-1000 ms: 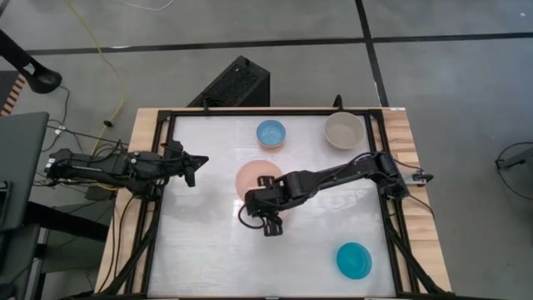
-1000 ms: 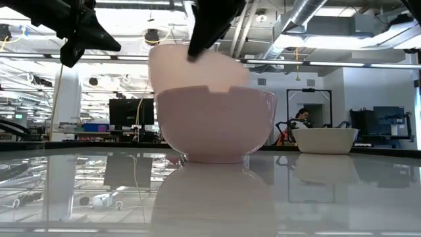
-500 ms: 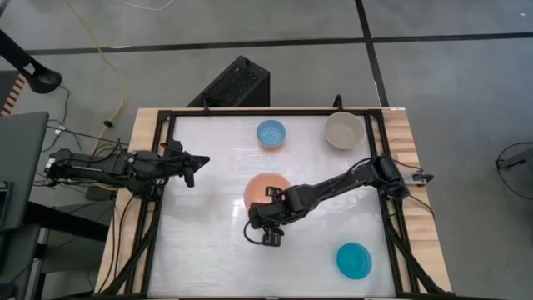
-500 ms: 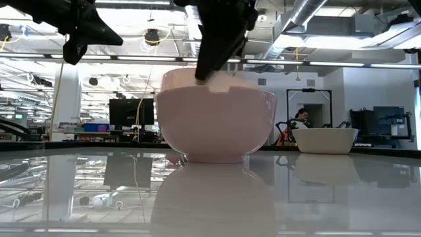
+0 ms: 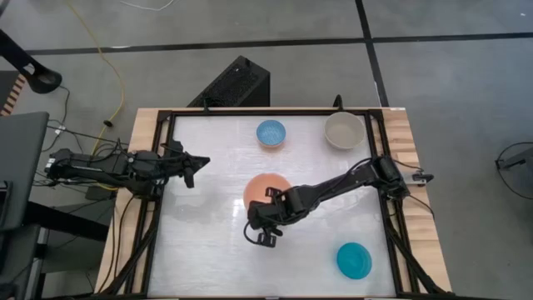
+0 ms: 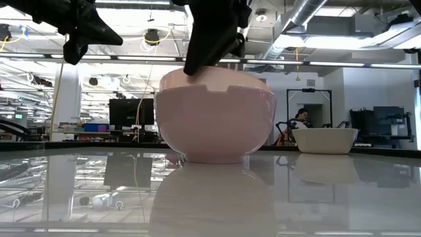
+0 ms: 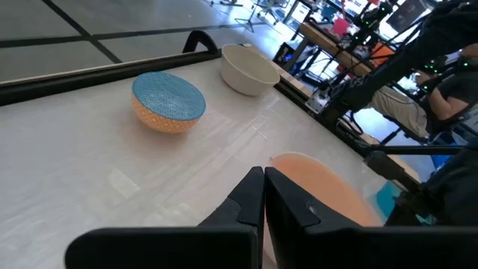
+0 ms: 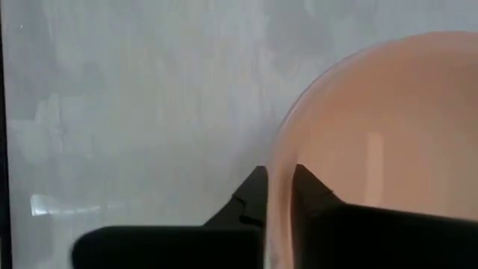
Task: Nest bowls inside each other
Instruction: Stack the orange bowl on top of the pink bowl, then stack the gray bowl on top of the orange bowl
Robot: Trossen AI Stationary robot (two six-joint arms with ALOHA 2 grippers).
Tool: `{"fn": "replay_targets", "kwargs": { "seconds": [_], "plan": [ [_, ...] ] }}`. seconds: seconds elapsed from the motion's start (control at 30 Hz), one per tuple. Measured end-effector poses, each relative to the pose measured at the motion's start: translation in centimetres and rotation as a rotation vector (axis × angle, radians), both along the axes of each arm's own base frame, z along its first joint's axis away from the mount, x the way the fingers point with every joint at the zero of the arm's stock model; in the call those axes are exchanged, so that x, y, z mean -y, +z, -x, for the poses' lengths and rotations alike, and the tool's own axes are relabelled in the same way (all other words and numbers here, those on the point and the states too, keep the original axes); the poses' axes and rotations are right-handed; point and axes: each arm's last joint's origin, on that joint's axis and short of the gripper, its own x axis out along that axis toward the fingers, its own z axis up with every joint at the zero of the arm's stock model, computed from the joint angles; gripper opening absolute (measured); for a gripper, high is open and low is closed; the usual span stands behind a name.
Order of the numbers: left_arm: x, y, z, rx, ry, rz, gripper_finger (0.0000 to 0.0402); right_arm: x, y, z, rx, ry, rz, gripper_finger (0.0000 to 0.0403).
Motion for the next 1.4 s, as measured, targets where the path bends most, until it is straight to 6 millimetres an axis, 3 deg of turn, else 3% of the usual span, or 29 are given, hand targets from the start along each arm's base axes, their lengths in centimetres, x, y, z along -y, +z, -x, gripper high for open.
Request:
{"fn": "replay_targets", "kwargs": {
  "seconds": [0.17, 0.37, 0.57, 0.73, 0.87, 1.13, 1.4],
  "plan": [
    [0.0, 0.0, 0.0, 0.0, -0.005, 0.001, 0.0, -0.5, 0.7, 0.2, 0.03, -0.009, -0.022, 0.0121],
    [0.0, 0.0, 0.0, -0.007, -0.008, -0.015, 0.0, -0.4, 4.5, 1.8, 0.145, -0.015, 0.007, 0.0181],
    [0.0, 0.0, 0.0, -0.007, -0.007, -0.017, 0.0, 0.0, 8.0, 5.4, 0.159, -0.059, 0.124, 0.0177],
    [0.0, 0.0, 0.0, -0.007, -0.006, -0.016, 0.0, 0.3, 9.4, 8.8, 0.074, -0.144, 0.231, 0.0158],
    [0.0, 0.0, 0.0, -0.007, -0.005, -0.016, 0.0, 0.1, 10.3, 11.6, 0.127, -0.221, 0.228, 0.0148],
    [0.0, 0.0, 0.0, -0.006, -0.007, -0.013, 0.0, 0.6, 9.9, 18.6, 0.313, -0.434, 0.197, 0.0141],
    [0.0, 0.0, 0.0, -0.003, -0.005, -0.006, 0.0, 3.2, 6.3, 22.9, 0.36, -0.575, 0.162, 0.0141]
  ]
}}
